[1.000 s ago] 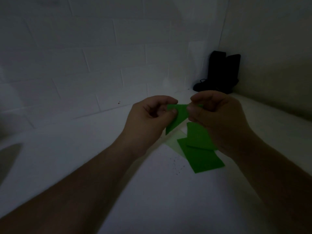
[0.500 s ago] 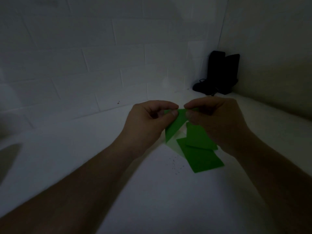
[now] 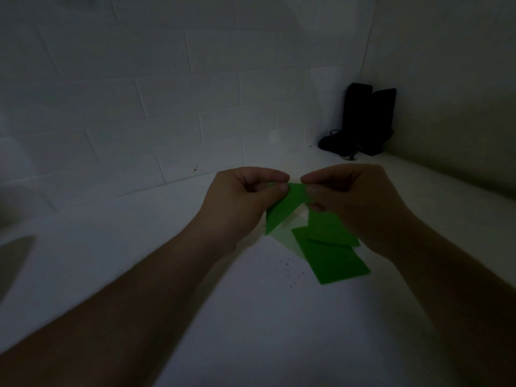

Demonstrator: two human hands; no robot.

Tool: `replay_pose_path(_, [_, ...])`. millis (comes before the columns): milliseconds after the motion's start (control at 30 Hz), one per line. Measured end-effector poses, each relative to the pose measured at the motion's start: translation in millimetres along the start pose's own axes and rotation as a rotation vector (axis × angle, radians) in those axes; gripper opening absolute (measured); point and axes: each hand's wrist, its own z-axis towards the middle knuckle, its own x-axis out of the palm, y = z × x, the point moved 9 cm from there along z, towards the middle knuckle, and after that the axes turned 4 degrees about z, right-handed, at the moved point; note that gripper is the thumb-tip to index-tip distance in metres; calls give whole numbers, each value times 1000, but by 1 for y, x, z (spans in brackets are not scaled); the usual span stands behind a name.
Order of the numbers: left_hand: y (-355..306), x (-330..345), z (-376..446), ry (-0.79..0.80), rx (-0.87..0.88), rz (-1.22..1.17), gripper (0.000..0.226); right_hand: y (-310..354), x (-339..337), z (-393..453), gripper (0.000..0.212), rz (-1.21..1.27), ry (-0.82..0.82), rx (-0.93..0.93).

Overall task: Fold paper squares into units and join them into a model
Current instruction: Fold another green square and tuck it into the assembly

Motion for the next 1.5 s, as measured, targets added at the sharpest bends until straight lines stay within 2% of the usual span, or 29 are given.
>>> replay_pose_path(367, [3,0,0,14,-35,17,11,-9,-6,4,10,41,-38,67])
replay_pose_path(600, [4,9,-3,60,-73,-65,14,-9,1,-1,9,156,-52,82])
replay_pose_path(933, [-2,2,-1,4,0,-47,20,-13,5,1,18,300,38,130])
replay_pose_path(1100, [-7,17,-10,158,17,-51,23,-11,13,-2,23,297,99,111])
replay_pose_path(1500, [-4,19,-9,170,0,8,31,-8,16,-4,39,70,95,50])
